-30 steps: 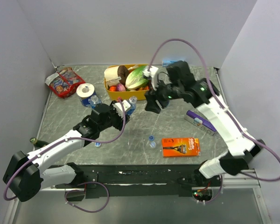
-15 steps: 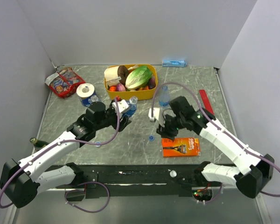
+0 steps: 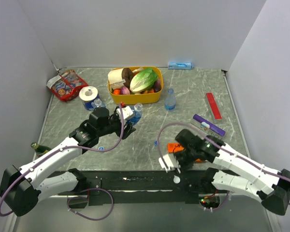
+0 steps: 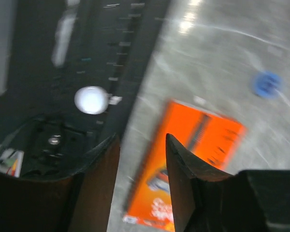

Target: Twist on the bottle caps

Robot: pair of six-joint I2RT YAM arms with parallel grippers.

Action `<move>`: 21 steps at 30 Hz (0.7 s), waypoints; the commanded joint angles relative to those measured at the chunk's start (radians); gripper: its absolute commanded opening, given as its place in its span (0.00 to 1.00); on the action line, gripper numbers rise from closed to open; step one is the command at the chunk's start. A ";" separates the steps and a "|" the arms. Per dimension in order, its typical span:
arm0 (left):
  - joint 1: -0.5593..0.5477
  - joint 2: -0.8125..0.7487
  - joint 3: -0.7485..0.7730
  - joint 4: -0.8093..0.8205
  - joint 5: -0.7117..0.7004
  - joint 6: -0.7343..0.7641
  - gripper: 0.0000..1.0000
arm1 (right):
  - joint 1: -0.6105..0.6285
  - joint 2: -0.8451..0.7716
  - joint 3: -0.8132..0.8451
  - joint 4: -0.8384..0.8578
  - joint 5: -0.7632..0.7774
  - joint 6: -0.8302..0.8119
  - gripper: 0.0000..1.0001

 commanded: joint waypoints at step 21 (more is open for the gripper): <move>0.080 -0.074 -0.011 0.072 0.017 -0.028 0.01 | 0.357 0.103 -0.252 0.261 0.032 0.142 0.54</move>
